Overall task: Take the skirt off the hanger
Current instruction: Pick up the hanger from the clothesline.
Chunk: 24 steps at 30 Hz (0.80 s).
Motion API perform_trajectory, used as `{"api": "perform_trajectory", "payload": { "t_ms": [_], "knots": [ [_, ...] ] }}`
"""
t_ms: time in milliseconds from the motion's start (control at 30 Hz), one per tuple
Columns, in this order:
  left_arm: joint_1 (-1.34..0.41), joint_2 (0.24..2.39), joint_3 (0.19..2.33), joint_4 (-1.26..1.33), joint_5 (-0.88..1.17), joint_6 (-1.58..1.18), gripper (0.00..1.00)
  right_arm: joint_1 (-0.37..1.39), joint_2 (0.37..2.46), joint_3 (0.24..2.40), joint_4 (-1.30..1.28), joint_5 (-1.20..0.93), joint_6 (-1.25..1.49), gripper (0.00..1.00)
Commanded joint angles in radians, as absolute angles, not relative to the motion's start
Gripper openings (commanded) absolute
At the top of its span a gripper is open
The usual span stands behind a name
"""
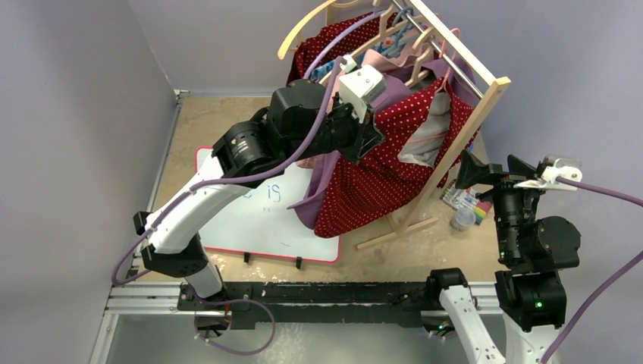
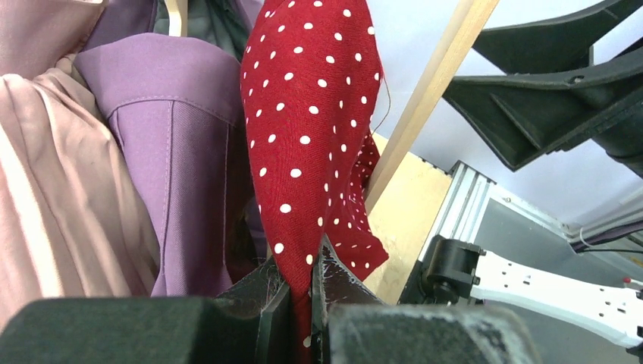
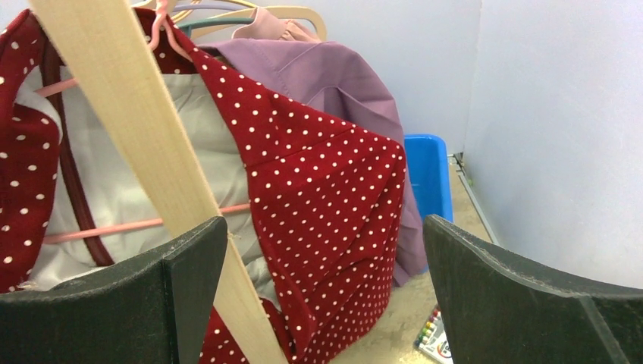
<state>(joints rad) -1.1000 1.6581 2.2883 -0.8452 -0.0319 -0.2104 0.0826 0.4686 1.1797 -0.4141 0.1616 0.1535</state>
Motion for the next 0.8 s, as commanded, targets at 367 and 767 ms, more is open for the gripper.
{"api": "perform_trajectory", "payload": {
  "t_ms": [367,767],
  "knots": [
    [-1.103,1.531,2.279,-0.506,-0.012,-0.21,0.0,0.078,0.466,1.192,-0.375,0.144,0.171,0.99],
    [-1.103,1.547,2.288,-0.516,-0.046,-0.181,0.0,0.078,0.471,1.193,-0.367,0.14,0.176,0.99]
  ]
}}
